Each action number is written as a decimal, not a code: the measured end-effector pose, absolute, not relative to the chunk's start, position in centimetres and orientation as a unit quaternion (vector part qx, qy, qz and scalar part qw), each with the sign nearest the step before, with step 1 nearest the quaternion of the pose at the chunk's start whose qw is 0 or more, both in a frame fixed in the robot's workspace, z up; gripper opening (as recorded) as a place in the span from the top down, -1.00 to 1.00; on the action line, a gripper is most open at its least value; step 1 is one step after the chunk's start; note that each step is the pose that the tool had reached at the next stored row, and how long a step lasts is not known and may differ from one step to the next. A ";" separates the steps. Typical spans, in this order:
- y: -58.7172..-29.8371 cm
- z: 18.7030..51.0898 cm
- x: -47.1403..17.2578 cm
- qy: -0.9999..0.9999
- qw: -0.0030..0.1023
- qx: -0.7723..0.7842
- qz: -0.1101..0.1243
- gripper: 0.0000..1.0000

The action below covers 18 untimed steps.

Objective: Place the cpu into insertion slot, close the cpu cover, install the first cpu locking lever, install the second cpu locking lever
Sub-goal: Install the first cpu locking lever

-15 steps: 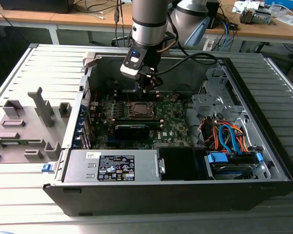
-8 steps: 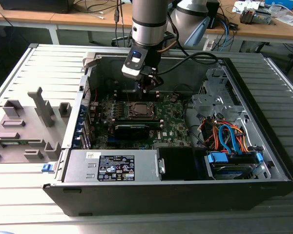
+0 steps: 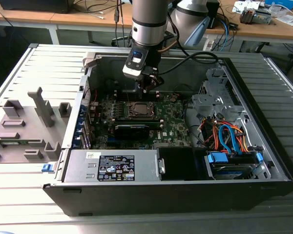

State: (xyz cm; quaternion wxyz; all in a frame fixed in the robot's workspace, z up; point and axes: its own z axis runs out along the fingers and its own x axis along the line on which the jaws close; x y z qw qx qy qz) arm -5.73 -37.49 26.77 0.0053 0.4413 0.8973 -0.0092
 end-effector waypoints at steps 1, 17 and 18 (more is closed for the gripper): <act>-37.5 26.8 -5.7 0.899 0.005 0.438 -0.009 0.79; -37.5 26.8 -5.7 0.922 0.006 0.388 -0.009 0.79; -37.5 26.8 -5.7 0.924 0.006 0.383 -0.009 0.79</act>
